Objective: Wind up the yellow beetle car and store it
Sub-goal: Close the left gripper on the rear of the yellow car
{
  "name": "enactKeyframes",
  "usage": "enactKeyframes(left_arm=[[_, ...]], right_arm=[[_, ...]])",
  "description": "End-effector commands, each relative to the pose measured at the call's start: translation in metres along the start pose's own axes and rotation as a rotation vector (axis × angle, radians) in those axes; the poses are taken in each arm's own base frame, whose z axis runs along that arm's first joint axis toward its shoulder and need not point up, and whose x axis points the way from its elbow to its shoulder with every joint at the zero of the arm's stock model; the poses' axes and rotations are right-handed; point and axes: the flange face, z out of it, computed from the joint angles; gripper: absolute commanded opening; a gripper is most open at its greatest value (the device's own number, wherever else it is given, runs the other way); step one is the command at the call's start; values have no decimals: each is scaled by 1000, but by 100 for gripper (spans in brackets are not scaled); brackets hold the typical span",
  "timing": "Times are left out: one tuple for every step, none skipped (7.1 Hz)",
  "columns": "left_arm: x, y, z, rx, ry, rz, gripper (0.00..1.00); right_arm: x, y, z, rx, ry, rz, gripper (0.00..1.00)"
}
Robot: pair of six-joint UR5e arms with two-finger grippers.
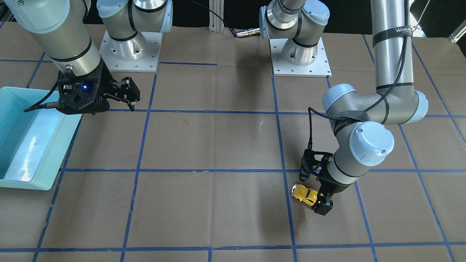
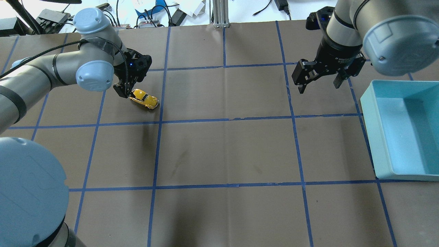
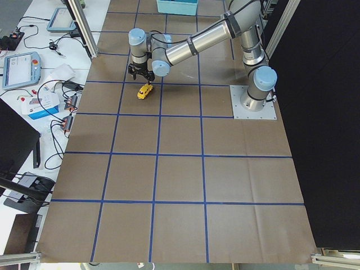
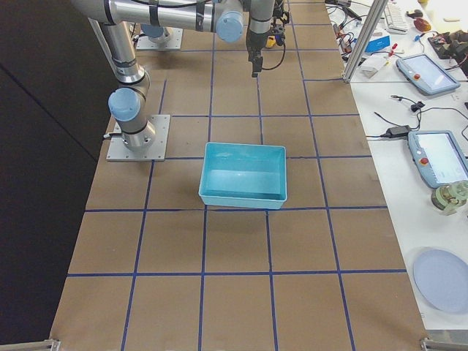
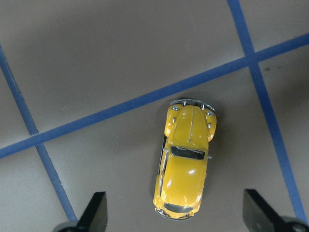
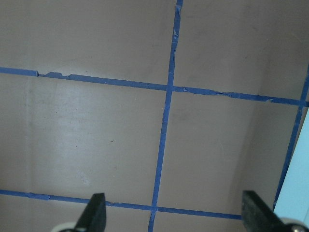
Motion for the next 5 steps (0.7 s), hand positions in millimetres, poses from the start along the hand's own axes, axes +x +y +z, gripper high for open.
enactKeyframes(left_arm=[[16,-6,25,16,31,43,100],[20,-8,34,16,30,72,100],[21,-8,35,13,24,86,100],[18,-7,35,6,7,128,100],[15,-6,37,2,1,144,100]], right_arm=[[0,0,0,1,0,4,100],[0,0,0,1,0,3,100],[0,0,0,1,0,3,100],[0,0,-1,2,0,1,100],[0,0,-1,2,0,1,100]])
